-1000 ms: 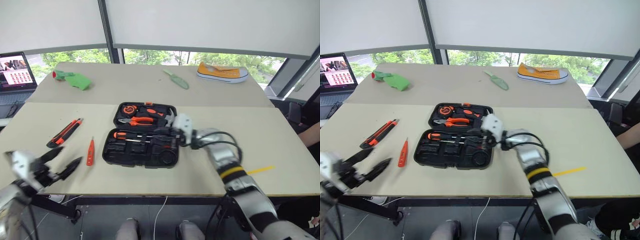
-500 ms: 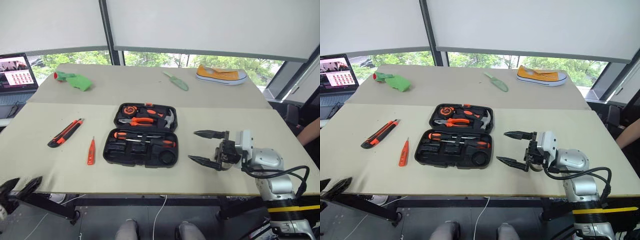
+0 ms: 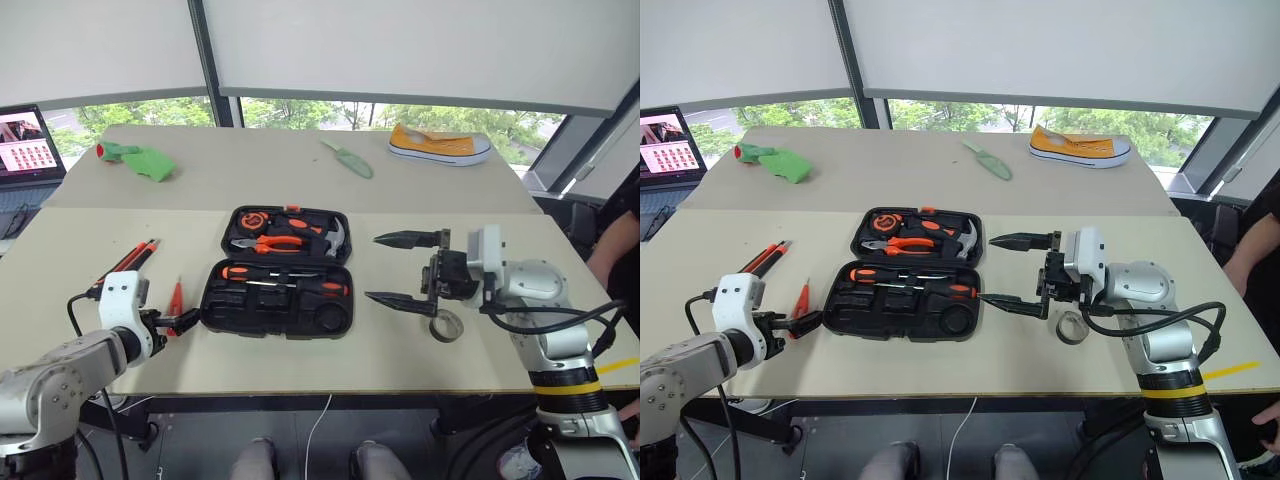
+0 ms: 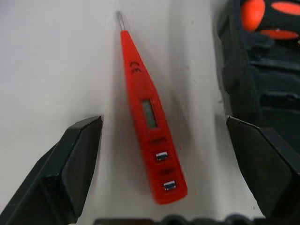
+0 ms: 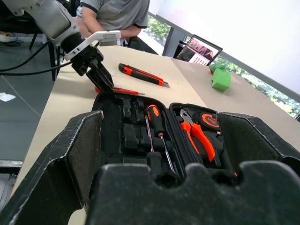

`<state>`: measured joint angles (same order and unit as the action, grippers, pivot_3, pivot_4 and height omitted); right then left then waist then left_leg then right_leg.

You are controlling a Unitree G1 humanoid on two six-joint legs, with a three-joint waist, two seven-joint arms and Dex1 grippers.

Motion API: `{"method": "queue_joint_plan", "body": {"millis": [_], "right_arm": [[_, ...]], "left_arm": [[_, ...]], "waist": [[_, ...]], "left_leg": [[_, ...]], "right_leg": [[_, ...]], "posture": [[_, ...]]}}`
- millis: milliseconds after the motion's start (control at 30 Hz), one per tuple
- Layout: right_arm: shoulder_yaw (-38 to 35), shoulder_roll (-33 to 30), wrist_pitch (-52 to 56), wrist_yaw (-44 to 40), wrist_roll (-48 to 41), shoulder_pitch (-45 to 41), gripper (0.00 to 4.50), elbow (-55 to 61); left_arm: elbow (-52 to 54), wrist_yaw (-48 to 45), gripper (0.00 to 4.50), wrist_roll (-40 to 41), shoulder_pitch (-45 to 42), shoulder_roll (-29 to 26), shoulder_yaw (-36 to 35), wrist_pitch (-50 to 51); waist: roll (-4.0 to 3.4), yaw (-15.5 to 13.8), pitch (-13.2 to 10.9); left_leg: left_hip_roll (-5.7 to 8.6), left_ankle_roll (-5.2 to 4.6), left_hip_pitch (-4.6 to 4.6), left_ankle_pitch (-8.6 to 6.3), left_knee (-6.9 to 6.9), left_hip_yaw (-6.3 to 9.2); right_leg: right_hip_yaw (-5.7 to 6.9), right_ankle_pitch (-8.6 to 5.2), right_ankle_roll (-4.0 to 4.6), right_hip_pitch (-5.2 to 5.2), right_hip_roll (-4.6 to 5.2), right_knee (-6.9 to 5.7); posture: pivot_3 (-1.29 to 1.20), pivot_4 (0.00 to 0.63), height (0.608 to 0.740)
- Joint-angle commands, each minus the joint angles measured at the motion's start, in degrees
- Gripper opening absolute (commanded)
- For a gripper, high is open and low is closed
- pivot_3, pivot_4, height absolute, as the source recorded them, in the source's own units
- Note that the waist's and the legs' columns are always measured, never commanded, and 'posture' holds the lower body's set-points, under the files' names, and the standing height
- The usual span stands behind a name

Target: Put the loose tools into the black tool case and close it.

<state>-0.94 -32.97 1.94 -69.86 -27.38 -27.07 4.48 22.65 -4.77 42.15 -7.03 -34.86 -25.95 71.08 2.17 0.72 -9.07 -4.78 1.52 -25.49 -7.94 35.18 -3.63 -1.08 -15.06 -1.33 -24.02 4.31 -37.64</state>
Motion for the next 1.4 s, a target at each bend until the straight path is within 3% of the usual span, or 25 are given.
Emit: {"method": "queue_joint_plan", "body": {"millis": [33,167,333,500,600,700,833,1100,1400], "right_arm": [[-0.8,-0.4,1.0,0.4,-1.7,-1.1,4.5,2.9],[-1.1,-0.7,1.6,0.5,-2.0,-1.0,4.5,3.6],[-1.4,-1.4,1.8,0.4,-1.8,-0.1,4.5,4.0],[-2.1,-2.9,3.1,1.6,-1.9,1.5,4.5,5.8],[-2.7,-4.3,5.2,3.2,-1.8,2.4,4.5,6.7],[-2.6,-5.0,6.7,4.2,-1.6,2.8,4.5,7.2],[-1.7,-5.1,7.4,4.9,-1.2,3.2,4.5,8.1],[-2.3,-5.8,8.8,6.6,-1.6,6.2,4.5,11.3],[-2.7,-6.8,10.9,8.2,-2.1,9.2,4.5,14.3]], "left_arm": [[-0.1,1.8,3.74,-2.2,-0.6,2.2,1.5,0.9],[-1.1,1.2,2.2,-4.6,0.6,2.5,2.0,0.0],[-4.1,-3.9,0.44,-7.1,2.6,-1.2,-1.0,-6.0],[-9.6,-24.7,0.44,-10.4,3.0,-9.5,-0.9,-28.4],[-15.3,-48.1,0.44,-12.6,-1.0,-15.4,6.3,-46.7],[-21.5,-60.9,0.44,-15.4,-7.8,-17.8,14.0,-55.3],[-32.3,-72.9,0.44,-25.1,-21.1,-19.5,28.8,-59.0],[-49.7,-75.5,0.44,-39.7,-36.1,-12.8,40.6,-77.1],[-59.9,-77.0,0.44,-46.8,-42.0,-10.8,44.1,-88.5]], "waist": [[0.0,-0.1,0.0],[-0.01,-0.1,0.0],[-0.01,-0.1,0.0],[0.05,-0.1,0.0],[0.04,-0.6,0.0],[-0.07,-1.6,0.0],[-0.05,-1.6,0.0],[-0.05,-1.3,0.0],[-0.04,-1.4,0.0]], "left_leg": [[0.0,0.01,0.02,0.01,0.02,0.0],[0.05,0.03,0.08,0.02,0.07,0.0],[0.05,0.03,0.08,0.02,0.07,0.0],[-0.02,0.03,0.04,0.02,0.02,0.0],[-0.01,0.08,-0.03,0.01,0.01,-0.03],[-0.01,0.59,-0.03,-0.29,-0.01,-0.12],[-0.01,0.16,-0.25,-0.02,0.09,-0.19],[-0.03,-0.06,-0.58,0.06,0.12,-0.08],[-0.04,-0.12,-0.67,0.03,0.68,-0.04]], "right_leg": [[0.0,0.0,0.0,0.03,0.01,0.0],[0.0,0.01,0.0,0.12,0.06,0.01],[0.0,0.0,0.0,0.11,0.06,0.03],[0.02,-0.04,0.13,-0.05,0.0,-0.01],[0.06,-0.05,0.15,-0.09,0.07,0.04],[0.15,-0.15,0.43,-0.07,0.15,0.48],[0.11,0.15,-0.08,0.05,0.09,0.55],[0.08,0.15,-0.14,-0.19,-0.06,0.51],[0.11,0.22,-0.31,-0.06,-0.02,0.43]], "posture": [[0.0,0.15,0.74],[0.0,0.15,0.74],[0.0,0.15,0.74],[0.0,0.15,0.74],[0.0,0.15,0.74],[0.0,0.15,0.74],[0.0,0.15,0.74],[0.0,0.15,0.74],[0.0,0.15,0.74]]}}
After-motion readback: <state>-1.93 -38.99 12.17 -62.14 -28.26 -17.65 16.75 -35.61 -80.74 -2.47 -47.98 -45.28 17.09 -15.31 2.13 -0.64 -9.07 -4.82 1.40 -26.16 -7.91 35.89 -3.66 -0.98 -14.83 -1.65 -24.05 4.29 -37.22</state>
